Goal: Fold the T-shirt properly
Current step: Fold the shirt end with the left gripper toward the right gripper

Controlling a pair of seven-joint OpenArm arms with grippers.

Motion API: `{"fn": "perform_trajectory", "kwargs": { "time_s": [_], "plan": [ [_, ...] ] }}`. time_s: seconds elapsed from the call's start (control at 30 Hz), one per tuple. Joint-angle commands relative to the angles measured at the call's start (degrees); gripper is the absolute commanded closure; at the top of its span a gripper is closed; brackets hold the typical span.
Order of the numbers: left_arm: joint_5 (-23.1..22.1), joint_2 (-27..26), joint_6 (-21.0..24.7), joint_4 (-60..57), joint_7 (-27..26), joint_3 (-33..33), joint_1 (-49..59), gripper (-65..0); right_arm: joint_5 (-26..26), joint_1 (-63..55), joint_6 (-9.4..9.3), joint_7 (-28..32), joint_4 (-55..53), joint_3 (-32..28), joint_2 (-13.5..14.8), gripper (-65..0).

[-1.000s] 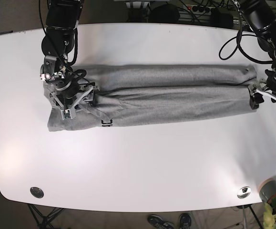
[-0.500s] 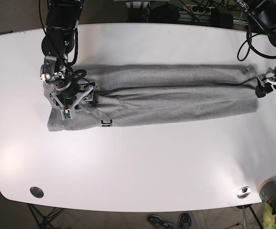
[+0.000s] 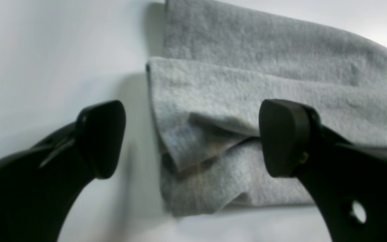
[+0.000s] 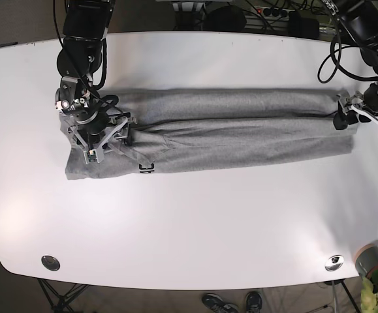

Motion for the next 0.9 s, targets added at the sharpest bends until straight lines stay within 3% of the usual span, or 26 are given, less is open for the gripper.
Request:
{"fn": "perform_trajectory", "kwargs": {
  "time_s": [0.0, 0.5, 0.77, 0.87],
  "plan": [
    [-1.22, -0.67, -0.40, 0.83, -0.80, 0.07, -0.66, -59.2, -0.85, 0.32, -0.45, -1.70, 0.50, 0.06, 0.42, -40.9],
    [-1.13, -0.14, -0.67, -8.13, -0.89, 0.25, -3.39, -57.8, -0.85, 0.32, -0.36, -1.62, 0.59, 0.15, 0.33, -40.9],
    [-1.13, -0.49, -0.40, -8.22, -0.89, 5.96, -4.44, -42.1, -0.85, 0.32, -0.36, -1.62, 0.59, 0.06, 0.07, -40.9],
    [-1.05, -0.49, -0.40, -8.22, -0.89, 6.23, -4.44, -32.1, -0.85, 0.32, -0.36, -1.62, 0.59, 0.24, -0.63, -40.9]
  ]
}}
